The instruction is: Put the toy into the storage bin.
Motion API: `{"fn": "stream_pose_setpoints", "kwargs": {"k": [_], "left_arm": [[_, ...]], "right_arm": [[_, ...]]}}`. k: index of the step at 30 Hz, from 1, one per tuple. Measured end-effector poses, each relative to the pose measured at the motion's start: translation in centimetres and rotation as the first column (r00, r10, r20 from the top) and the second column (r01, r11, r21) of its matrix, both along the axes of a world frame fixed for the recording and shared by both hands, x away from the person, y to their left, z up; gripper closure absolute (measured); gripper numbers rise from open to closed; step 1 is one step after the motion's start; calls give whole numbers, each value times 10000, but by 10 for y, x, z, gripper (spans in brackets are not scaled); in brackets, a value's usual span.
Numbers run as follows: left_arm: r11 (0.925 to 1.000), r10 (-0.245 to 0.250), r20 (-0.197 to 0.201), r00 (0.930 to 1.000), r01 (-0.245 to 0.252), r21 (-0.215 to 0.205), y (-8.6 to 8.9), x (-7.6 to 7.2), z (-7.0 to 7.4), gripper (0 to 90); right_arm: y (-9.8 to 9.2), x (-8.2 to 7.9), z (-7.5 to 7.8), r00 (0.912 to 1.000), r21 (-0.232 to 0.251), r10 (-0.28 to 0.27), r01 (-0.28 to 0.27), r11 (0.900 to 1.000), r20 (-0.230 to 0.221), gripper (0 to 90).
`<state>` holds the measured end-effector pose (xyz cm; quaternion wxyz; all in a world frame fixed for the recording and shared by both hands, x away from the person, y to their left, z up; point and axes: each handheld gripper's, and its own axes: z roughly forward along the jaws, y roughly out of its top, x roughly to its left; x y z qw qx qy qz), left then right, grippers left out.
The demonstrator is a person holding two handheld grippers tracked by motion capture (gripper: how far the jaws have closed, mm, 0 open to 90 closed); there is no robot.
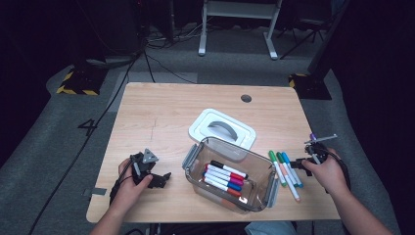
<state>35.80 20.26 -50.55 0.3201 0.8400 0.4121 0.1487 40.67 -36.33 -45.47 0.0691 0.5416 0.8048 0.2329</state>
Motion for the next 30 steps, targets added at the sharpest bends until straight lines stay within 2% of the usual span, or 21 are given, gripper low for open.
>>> {"fn": "stream_pose_setpoints", "kwargs": {"k": [3,5,6,7,9,10,12,15,19,24,30], "left_arm": [[10000,-3,0,10000,3,-4,0,0,0,2],[10000,-5,0,10000,5,-3,0,0,0,2],[10000,-5,0,10000,5,-1,0,0,0,2],[10000,-6,-1,10000,6,-3,0,0,0,2],[10000,-5,-1,10000,5,-4,0,0,0,2],[10000,-3,1,10000,3,-5,0,0,0,2],[10000,-4,0,10000,4,-4,0,0,0,2],[10000,-4,-1,10000,4,-5,0,0,0,2],[10000,-6,-3,10000,6,-3,0,0,0,2],[10000,-3,-2,10000,3,-6,0,0,0,2],[10000,3,14,10000,-3,-12,0,0,0,2]], "right_arm": [[-3,1,-9,9998,-50,-89,88,9999,-199,620],[-4,2,-12,9996,-215,-90,84,9997,-279,662],[-5,3,-13,9995,-386,-170,160,9991,-277,733],[-6,3,-13,9989,-586,-364,346,9977,-307,765],[-8,4,-12,9990,-1250,-424,406,9913,-118,771],[-8,4,-12,9988,-1368,-483,466,9895,-91,772],[-8,4,-12,9977,-1296,-672,661,9894,-44,773],[-9,4,-12,9977,-1229,-679,664,9902,-80,774],[-12,5,-9,9969,-644,-766,754,9951,-166,773],[-12,5,6,9972,-7,-739,739,9973,99,773],[-7,6,29,9974,365,-504,486,9982,519,773]]}}
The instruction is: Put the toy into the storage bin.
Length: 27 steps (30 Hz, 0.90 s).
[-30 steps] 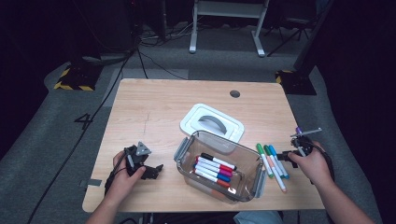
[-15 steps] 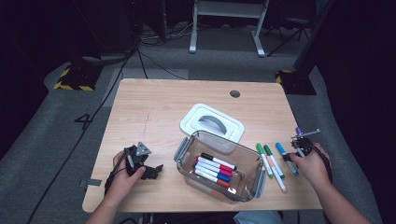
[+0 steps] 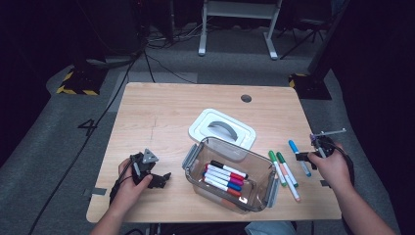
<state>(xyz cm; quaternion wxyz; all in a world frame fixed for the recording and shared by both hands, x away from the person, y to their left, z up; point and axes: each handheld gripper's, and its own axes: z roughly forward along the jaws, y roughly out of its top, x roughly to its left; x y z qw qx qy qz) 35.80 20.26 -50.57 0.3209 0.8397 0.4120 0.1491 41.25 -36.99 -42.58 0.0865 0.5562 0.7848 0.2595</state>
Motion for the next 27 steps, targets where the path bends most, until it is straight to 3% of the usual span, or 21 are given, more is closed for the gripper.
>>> {"fn": "stream_pose_setpoints", "kwargs": {"k": [7,14,20,27], "left_arm": [[9999,110,-23,9999,-111,-42,-1,0,0,1],[9999,110,42,9999,-110,57,-1,0,0,2],[9999,106,28,9999,-106,56,-1,0,0,3],[10000,21,-28,10000,-21,-37,-3,3,0,1]], "right_arm": [[15,1,32,9982,785,479,-506,9956,355,773],[38,1,63,9892,881,1233,-1302,9876,792,773],[62,-1,83,9758,996,1905,-2012,9745,1077,773],[100,-14,98,9485,1032,2947,-3066,9462,1158,773]]}}
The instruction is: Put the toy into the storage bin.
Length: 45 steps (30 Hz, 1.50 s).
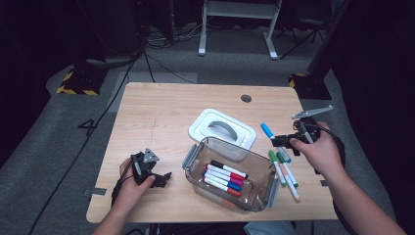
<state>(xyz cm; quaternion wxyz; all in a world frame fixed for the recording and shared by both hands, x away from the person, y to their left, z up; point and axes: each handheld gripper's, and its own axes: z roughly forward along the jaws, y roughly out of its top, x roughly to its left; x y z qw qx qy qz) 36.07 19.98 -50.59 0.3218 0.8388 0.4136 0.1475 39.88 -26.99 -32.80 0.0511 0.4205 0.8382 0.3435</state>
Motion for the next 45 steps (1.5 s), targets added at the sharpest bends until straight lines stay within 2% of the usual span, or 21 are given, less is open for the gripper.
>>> {"fn": "stream_pose_setpoints", "kwargs": {"k": [1,4,8,17,19,21,23,25,30,31,34,37,38,39,41,43,45], "left_arm": [[9999,-65,65,10000,65,91,0,1,0,1],[10000,-74,-1,10000,74,26,-1,3,0,1],[9999,-160,-10,9999,160,18,-2,5,0,1],[9999,-171,-13,9999,171,-7,-3,7,0,1],[9998,-178,-16,9998,178,-4,-3,7,0,1],[9998,-185,-12,9998,185,2,-3,7,0,1],[9998,-189,-4,9998,189,9,-3,7,0,1],[9998,-187,-15,9998,187,-7,-3,7,0,1],[9998,-187,33,9998,187,18,-3,7,0,1],[9998,-184,33,9998,183,19,-3,7,0,1],[9999,-158,6,9999,158,-28,-3,7,0,1],[9998,-178,23,9998,178,3,-3,7,0,1],[9998,-176,22,9998,176,1,-3,7,0,1],[9999,-153,9,9999,153,-26,-3,7,0,1],[9998,-181,-15,9998,181,-11,-3,7,0,1],[9998,-179,25,9998,179,3,-3,7,0,1],[9998,-179,28,9998,179,14,-3,7,0,1]], "right_arm": [[4,-1,1,9999,3,143,-143,9999,15,773],[21,-8,2,9978,76,661,-661,9978,-46,773],[41,-15,4,9915,148,1290,-1288,9916,-180,773],[76,-22,-4,9637,297,2565,-2550,9665,-743,773],[83,-23,-8,9546,303,2843,-2827,9587,-890,773],[93,-25,-14,9397,253,3257,-3249,9454,-1040,773],[100,-26,-19,9299,252,3469,-3465,9377,-1221,773],[110,-27,-28,9162,162,3742,-3759,9265,-1435,773],[128,-27,-47,8862,-108,4107,-4226,9062,-2145,773],[132,-28,-52,8780,-205,4229,-4381,8987,-2240,773],[141,-29,-62,8628,-322,4381,-4600,8873,-2524,773],[150,-31,-72,8423,-401,4596,-4889,8714,-2815,773],[153,-31,-74,8349,-466,4579,-4934,8686,-3054,773],[155,-31,-76,8295,-505,4602,-4992,8650,-3164,773],[159,-31,-80,8272,-484,4662,-5043,8622,-3136,773],[164,-30,-86,8160,-569,4730,-5179,8535,-3322,773],[167,-29,-90,8071,-524,4740,-5226,8510,-3519,773]]}}
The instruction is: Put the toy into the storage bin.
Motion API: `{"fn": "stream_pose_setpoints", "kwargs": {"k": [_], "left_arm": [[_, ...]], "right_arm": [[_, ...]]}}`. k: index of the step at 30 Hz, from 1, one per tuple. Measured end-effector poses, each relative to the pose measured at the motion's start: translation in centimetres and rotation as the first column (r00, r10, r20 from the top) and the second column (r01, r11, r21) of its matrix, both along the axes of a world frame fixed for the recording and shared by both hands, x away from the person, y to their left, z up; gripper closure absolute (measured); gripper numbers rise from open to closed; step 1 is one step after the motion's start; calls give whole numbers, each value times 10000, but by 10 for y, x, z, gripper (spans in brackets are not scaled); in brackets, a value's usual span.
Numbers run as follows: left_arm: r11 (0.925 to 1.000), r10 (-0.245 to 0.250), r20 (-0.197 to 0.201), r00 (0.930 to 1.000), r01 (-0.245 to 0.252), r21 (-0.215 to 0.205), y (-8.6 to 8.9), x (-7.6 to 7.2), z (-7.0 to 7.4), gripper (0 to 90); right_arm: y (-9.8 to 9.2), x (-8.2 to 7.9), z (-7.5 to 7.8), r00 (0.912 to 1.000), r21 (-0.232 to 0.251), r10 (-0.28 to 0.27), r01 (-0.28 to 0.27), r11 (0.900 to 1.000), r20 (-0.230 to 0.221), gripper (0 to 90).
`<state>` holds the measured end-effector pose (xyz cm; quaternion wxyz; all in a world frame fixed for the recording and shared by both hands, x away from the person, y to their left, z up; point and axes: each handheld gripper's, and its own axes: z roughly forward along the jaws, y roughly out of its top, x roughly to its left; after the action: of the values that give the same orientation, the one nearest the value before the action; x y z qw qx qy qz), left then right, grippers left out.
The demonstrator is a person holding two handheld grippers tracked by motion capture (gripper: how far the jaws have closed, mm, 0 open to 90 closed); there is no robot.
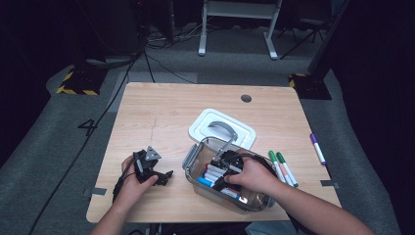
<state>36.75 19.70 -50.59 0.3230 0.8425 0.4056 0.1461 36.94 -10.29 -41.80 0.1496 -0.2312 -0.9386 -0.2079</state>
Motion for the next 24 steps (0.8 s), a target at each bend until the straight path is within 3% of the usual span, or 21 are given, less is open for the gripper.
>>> {"fn": "stream_pose_setpoints", "kwargs": {"k": [17,18,20,23,24], "left_arm": [[10000,19,26,10000,-19,28,0,0,0,1],[10000,15,20,10000,-15,24,0,0,0,1],[10000,22,0,10000,-22,-12,0,0,0,1],[10000,-6,-2,10000,6,26,0,0,0,1],[10000,13,15,10000,-13,23,0,0,0,1]], "right_arm": [[9,-2,-21,9960,-258,244,-267,9993,-860,766],[9,-2,-22,9962,-277,289,-313,9991,-826,746],[9,-2,-23,9993,-194,195,-202,9996,-330,612],[7,-1,-19,9999,313,-49,46,9995,97,524],[6,1,-15,9983,626,-133,98,9980,564,496]]}}
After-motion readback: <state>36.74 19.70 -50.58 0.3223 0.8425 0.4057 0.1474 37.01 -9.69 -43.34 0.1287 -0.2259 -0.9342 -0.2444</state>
